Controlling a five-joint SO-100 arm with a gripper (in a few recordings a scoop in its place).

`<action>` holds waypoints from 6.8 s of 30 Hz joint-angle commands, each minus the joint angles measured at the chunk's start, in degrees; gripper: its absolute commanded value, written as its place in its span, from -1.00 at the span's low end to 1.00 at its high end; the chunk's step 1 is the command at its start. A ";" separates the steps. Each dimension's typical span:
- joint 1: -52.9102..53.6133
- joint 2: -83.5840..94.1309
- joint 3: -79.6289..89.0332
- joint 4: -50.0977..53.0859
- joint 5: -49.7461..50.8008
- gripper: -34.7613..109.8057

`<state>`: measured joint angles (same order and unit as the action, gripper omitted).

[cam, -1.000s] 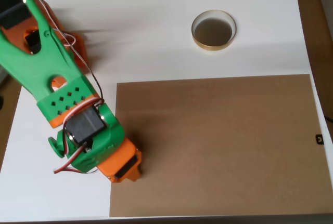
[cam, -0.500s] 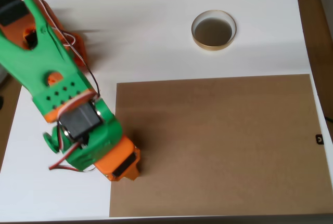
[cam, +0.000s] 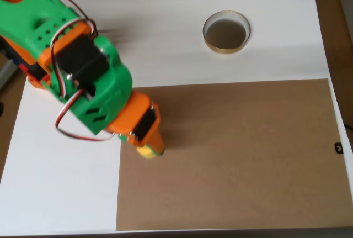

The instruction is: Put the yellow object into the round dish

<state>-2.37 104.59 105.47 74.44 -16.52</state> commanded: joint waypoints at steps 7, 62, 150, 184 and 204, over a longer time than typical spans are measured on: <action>-14.24 5.54 -1.67 4.22 -1.49 -0.52; -55.72 -33.22 -39.02 12.57 2.11 -0.53; -7.65 26.10 -0.62 7.65 -3.52 -0.18; 15.38 76.73 54.76 -11.87 1.05 -0.17; 14.33 82.35 63.37 -13.01 2.99 -0.33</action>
<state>11.16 185.01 168.75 62.14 -13.45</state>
